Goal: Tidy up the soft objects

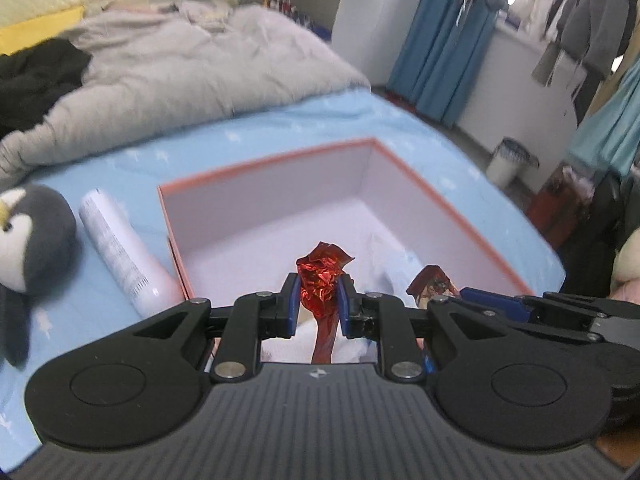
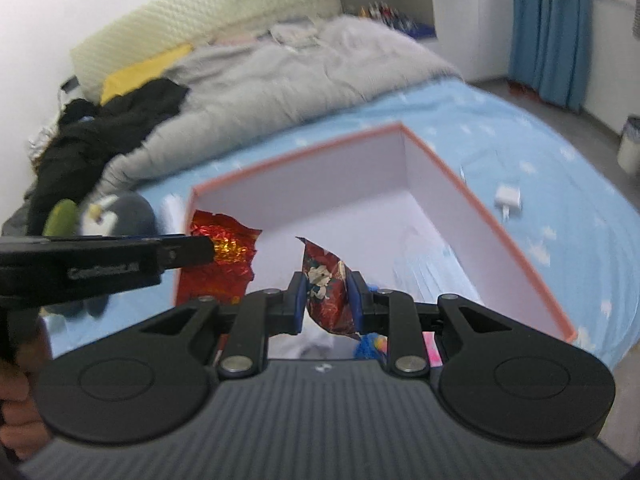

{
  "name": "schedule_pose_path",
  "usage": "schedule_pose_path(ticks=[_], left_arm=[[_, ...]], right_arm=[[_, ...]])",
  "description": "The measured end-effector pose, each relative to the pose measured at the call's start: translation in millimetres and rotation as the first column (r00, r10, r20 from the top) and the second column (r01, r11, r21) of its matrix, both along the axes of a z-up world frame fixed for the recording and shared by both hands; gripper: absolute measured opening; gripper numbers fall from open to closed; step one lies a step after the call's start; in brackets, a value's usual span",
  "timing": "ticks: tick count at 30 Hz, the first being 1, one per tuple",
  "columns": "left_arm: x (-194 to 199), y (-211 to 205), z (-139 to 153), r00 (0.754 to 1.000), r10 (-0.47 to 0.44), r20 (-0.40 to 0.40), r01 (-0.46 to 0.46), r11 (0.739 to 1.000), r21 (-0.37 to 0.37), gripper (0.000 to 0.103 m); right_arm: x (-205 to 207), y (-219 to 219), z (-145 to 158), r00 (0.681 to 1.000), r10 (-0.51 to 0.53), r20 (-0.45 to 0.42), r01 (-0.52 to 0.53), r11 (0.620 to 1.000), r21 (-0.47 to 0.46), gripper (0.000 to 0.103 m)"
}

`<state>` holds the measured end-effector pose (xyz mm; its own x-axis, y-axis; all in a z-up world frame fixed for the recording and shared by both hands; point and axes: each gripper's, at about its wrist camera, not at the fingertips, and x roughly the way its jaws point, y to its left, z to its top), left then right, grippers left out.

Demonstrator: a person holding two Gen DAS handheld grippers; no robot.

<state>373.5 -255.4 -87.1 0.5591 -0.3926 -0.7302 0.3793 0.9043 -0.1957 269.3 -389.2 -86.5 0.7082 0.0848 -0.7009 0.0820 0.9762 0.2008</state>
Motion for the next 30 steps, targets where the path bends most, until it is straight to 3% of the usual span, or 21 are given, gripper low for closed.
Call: schedule_pose_path(ticks=[9, 11, 13, 15, 21, 27, 30], left_arm=[[4.9, -6.7, -28.0, 0.998, -0.016, -0.062, 0.018, 0.999, 0.029, 0.023], [6.6, -8.7, -28.7, 0.998, -0.014, -0.064, 0.017, 0.999, 0.048, 0.03], [8.6, -6.2, -28.2, 0.998, -0.008, -0.058, 0.011, 0.998, 0.054, 0.05], [7.9, -0.4, -24.3, 0.998, -0.002, -0.057, 0.004, 0.999, 0.034, 0.051], [-7.3, 10.3, 10.3, 1.0, -0.022, -0.003, 0.022, 0.999, 0.024, 0.051], [-29.5, 19.1, 56.5, 0.996, -0.05, 0.075, 0.048, 0.999, 0.024, 0.065], [-45.0, 25.8, 80.4, 0.992, -0.05, 0.115, 0.047, 0.999, 0.027, 0.076]], right_arm=[[1.1, -13.1, -22.2, 0.999, -0.025, -0.034, 0.026, 1.0, 0.017, 0.028], [2.3, -14.0, -20.9, 0.999, -0.025, -0.037, 0.025, 1.0, 0.017, 0.033], [1.5, -15.0, -18.8, 0.999, -0.024, -0.035, 0.025, 0.999, 0.02, 0.047], [-0.9, -16.2, -15.3, 0.999, -0.031, -0.024, 0.032, 0.999, 0.022, 0.053], [-13.1, -15.3, 14.1, 0.998, -0.04, 0.045, 0.038, 0.999, 0.029, 0.053], [-32.6, -5.6, 63.8, 0.988, -0.031, 0.151, 0.03, 1.0, 0.009, 0.053], [-45.7, 0.4, 87.4, 0.98, -0.015, 0.197, 0.016, 1.0, -0.003, 0.053]])
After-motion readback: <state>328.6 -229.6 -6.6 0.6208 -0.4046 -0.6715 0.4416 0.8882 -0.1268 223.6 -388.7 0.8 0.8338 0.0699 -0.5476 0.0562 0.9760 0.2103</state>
